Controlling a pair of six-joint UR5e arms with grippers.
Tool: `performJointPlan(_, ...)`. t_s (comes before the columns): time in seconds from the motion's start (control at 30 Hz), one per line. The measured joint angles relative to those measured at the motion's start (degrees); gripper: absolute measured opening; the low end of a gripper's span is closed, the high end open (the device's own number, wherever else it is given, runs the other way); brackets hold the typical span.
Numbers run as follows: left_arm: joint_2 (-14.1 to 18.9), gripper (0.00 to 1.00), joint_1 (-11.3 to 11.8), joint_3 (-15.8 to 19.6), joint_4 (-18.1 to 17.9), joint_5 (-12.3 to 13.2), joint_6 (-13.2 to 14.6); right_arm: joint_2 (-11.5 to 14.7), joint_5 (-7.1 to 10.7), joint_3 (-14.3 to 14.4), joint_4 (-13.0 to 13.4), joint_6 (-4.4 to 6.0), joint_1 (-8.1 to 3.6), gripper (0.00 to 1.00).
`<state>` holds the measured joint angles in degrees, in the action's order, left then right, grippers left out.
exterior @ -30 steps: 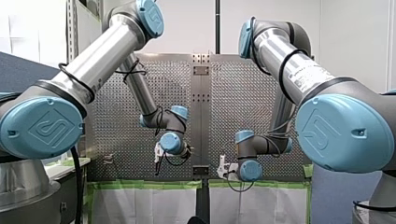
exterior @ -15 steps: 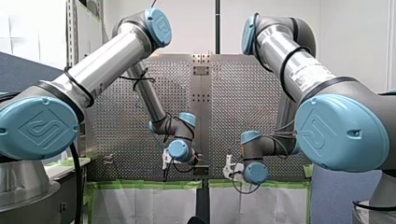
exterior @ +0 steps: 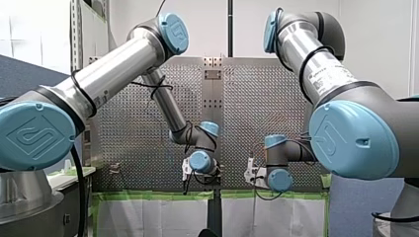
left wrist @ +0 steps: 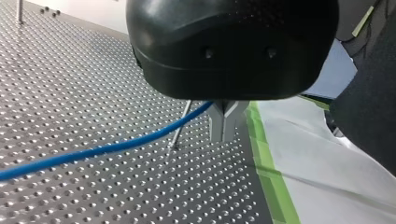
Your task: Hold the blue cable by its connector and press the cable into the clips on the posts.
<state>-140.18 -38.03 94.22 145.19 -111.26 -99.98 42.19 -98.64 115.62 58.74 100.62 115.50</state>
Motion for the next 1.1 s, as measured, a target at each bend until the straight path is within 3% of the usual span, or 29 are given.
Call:
performJointPlan(0.13, -1.8, 0.0, -0.4, -1.3, 0.0, -0.1, 0.4, -0.1, 1.07, 0.1, -0.3, -1.32, -1.64, 0.0)
performJointPlan(0.37, -4.0, 0.0, -0.8, -2.8, -1.0, -0.9, 0.3, -0.1, 4.69, 0.3, 0.3, -4.61, -5.44, 0.0)
performJointPlan(0.63, -7.4, 0.0, -2.1, -6.2, -0.8, -1.0, -0.4, -0.2, 8.53, 0.3, 3.4, -6.5, -9.27, 0.0)
performJointPlan(0.9, -9.4, 0.0, -2.9, -10.0, -3.0, -2.0, -1.6, -0.2, 12.29, 0.3, 5.2, -6.87, -10.98, 0.0)
performJointPlan(1.1, -11.3, 0.0, -3.6, -12.6, -2.0, -1.5, -2.4, -0.3, 14.65, 0.3, 6.5, -6.53, -12.02, 0.0)
